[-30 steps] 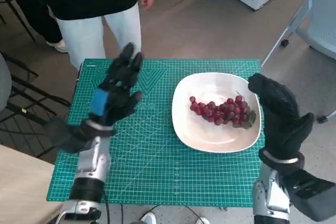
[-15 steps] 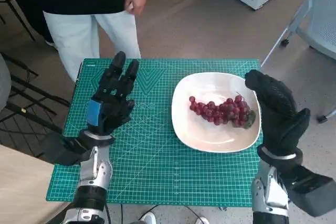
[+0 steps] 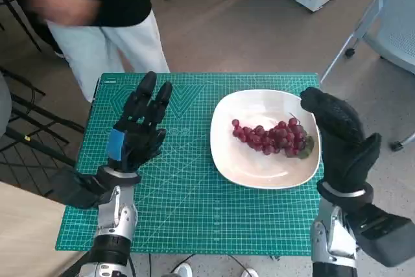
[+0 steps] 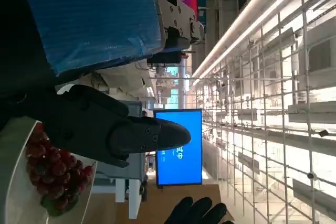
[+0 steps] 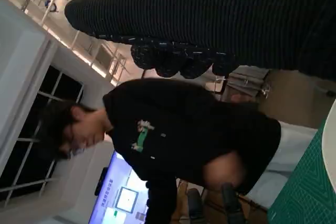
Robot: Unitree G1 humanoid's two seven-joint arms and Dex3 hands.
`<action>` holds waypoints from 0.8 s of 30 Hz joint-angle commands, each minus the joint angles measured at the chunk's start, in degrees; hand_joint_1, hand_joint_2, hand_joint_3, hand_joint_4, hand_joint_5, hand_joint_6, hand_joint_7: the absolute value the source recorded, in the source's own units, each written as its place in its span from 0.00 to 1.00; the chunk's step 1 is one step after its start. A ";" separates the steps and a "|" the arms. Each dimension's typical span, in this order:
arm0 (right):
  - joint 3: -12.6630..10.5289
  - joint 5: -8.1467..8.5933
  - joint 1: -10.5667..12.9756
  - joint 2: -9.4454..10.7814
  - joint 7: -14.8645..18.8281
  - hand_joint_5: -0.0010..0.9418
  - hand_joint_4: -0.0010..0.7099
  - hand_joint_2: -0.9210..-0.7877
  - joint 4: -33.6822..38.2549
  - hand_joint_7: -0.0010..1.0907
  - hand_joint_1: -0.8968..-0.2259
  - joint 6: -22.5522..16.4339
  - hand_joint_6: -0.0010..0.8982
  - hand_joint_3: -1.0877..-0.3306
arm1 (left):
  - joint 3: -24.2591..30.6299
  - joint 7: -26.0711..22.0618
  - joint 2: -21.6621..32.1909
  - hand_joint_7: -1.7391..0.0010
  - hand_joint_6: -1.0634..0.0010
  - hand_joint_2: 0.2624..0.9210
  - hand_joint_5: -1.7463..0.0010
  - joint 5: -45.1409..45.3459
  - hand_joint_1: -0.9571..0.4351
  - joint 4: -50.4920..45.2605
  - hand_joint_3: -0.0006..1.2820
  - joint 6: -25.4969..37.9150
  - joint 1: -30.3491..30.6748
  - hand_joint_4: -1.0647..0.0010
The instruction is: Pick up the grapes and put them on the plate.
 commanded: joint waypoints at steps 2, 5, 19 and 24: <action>0.08 0.12 1.16 -0.25 0.64 0.00 0.53 0.00 0.38 0.29 0.64 0.86 0.21 0.80 | 0.49 0.15 -0.72 0.98 0.73 1.00 0.99 -0.36 0.34 -0.56 0.26 -0.78 0.31 0.77; 0.12 0.11 1.21 -0.21 0.76 0.00 0.53 0.00 0.44 0.29 0.65 0.78 0.21 0.80 | 0.87 0.84 -1.41 0.98 0.71 1.00 0.99 -0.12 0.41 -0.46 0.25 -2.32 0.39 0.75; -0.46 0.27 0.92 -0.25 1.29 0.00 0.52 0.00 1.80 0.28 0.64 0.05 0.22 0.78 | 1.53 0.94 -3.97 0.97 0.61 1.00 0.99 -0.26 0.68 0.88 0.28 -6.42 0.07 0.68; -0.44 0.08 0.72 -0.05 1.29 0.00 0.52 0.00 2.26 0.28 0.64 -0.24 0.24 0.79 | 1.44 0.51 -3.71 0.97 0.60 1.00 0.99 -0.42 0.67 0.28 0.28 -5.84 0.31 0.67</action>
